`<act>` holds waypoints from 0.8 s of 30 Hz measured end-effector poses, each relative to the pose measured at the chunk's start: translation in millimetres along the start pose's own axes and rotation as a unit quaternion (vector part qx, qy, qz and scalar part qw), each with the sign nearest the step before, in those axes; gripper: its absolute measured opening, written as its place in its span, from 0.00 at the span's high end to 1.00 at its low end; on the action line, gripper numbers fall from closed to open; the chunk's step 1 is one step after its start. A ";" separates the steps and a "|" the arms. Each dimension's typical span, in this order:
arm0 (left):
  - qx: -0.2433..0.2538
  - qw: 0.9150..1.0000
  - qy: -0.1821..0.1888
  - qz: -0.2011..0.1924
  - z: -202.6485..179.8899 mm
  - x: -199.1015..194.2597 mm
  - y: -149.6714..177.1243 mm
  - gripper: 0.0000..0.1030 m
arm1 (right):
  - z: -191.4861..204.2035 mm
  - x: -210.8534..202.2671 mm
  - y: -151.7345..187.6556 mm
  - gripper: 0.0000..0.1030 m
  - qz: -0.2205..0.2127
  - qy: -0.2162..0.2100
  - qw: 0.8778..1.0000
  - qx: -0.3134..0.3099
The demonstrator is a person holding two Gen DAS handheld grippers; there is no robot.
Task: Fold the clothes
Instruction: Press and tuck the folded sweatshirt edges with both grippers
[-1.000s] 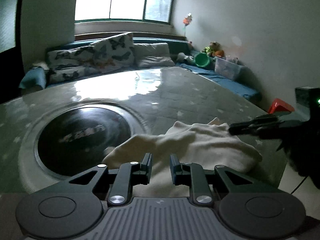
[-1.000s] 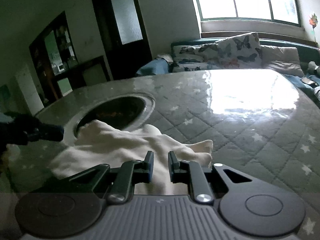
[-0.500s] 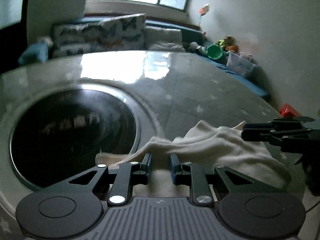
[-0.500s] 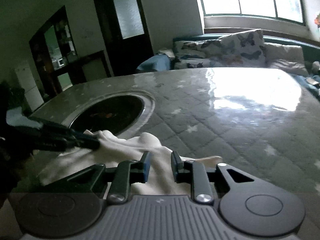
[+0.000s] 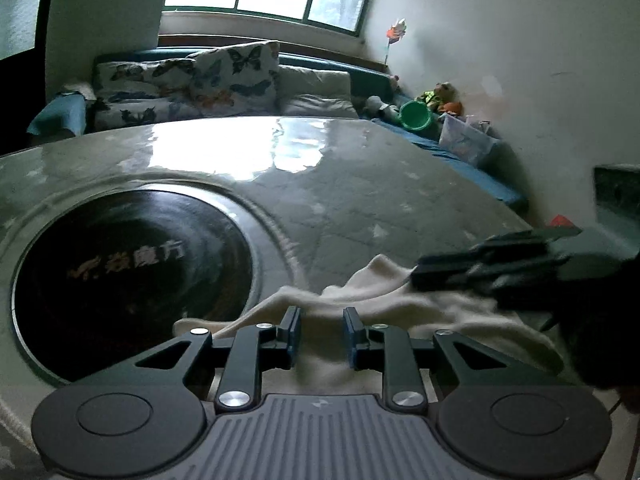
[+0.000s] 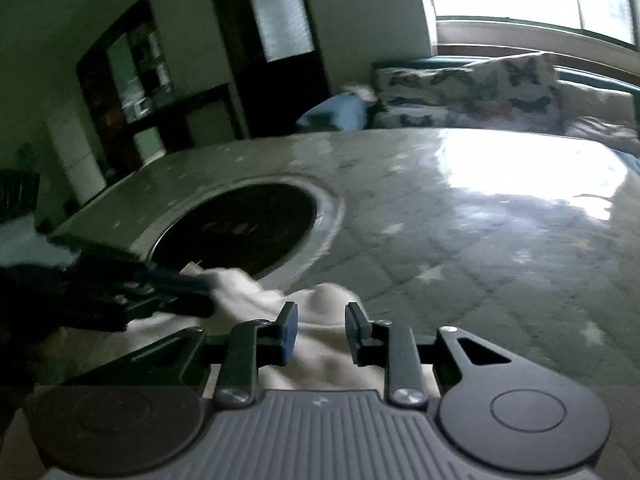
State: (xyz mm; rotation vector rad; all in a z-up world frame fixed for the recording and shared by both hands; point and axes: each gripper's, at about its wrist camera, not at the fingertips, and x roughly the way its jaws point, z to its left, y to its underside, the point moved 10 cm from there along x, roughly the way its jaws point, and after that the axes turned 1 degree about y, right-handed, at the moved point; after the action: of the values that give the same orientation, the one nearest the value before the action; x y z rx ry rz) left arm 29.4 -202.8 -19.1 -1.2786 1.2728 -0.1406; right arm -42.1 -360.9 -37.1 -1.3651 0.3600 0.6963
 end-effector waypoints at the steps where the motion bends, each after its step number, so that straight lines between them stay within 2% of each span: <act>1: 0.002 1.000 0.000 0.002 -1.2 2.3 0.2 0.75 | 3.3 5.3 2.5 0.75 0.005 0.004 1.000 -0.011; 6: -0.002 1.000 -0.001 0.010 -1.0 10.4 2.9 0.75 | 1.3 15.6 3.7 0.74 0.006 0.031 0.999 -0.023; 10: -0.005 1.000 -0.003 0.009 -0.5 11.1 3.7 0.73 | 5.5 5.2 -0.9 0.73 -0.009 0.024 1.000 -0.016; 14: 0.002 1.000 -0.018 0.016 0.8 19.3 6.7 0.71 | 8.4 17.1 8.2 0.70 0.010 0.030 0.999 -0.025; 19: -0.003 1.000 -0.017 -0.008 0.0 5.2 -4.4 0.69 | 12.5 16.0 9.2 0.70 0.003 0.039 0.998 -0.045; 20: -0.006 1.000 -0.019 -0.016 1.8 2.6 -8.6 0.68 | 12.5 16.0 9.5 0.70 0.002 0.039 0.998 -0.044; 21: -0.010 0.999 -0.023 -0.022 3.9 1.7 -12.6 0.62 | 12.4 15.9 9.7 0.70 0.001 0.039 0.998 -0.043; 24: -0.023 0.999 -0.044 -0.015 13.6 12.6 -19.5 0.53 | 12.6 16.7 9.5 0.69 -0.002 0.039 0.998 -0.042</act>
State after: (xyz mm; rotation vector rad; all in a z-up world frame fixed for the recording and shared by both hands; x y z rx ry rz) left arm 54.9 -210.4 -15.2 -1.3299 1.1880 -0.0763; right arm -37.7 -344.2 -52.2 -1.4745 0.3946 0.6627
